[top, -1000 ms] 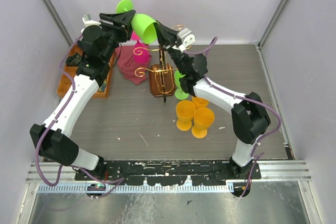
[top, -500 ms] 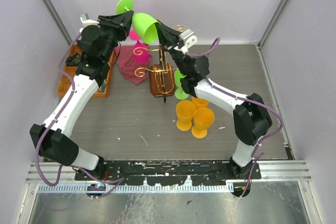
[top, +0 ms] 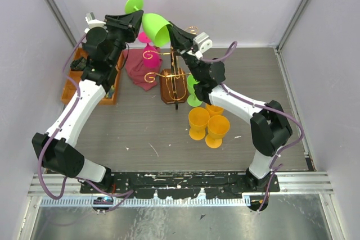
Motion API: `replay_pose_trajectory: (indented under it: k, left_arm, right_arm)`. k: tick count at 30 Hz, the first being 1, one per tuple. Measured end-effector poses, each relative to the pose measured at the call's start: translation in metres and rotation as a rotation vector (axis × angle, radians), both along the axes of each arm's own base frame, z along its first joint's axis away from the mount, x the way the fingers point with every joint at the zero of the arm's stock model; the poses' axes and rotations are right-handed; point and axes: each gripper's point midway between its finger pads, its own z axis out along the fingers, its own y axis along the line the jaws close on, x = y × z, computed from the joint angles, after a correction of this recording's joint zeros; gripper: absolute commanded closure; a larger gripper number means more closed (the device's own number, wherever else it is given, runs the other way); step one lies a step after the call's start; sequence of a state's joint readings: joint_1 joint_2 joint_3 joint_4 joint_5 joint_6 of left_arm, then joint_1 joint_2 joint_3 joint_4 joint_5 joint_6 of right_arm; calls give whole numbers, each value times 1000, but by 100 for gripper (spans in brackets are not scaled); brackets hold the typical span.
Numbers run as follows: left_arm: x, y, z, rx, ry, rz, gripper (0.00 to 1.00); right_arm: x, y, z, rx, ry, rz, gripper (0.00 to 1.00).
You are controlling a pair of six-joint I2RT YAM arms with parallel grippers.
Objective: Place the wine glass upside down on the wine glass rack
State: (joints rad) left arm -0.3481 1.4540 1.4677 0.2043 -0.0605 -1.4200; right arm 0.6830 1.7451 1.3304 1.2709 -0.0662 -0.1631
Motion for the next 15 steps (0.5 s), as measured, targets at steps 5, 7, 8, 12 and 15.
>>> replay_pose_trajectory:
  k: [5, 7, 8, 12, 15]
  left_arm:
    - [1, 0, 1, -2, -8, -3, 68]
    - [1, -1, 1, -2, -11, -6, 68]
    - [2, -1, 1, -3, -11, -7, 68]
    - [3, -1, 0, -4, -14, -11, 70]
    - [3, -2, 1, -7, -17, -15, 84]
  right_arm:
    - [-1, 2, 0, -7, -5, 9, 100]
    - [-2, 2, 0, -9, -6, 10, 100]
    - [-2, 2, 0, -9, -6, 11, 100]
    - [-2, 3, -1, -12, -6, 13, 100]
    - [-2, 3, 0, -11, -8, 15, 99]
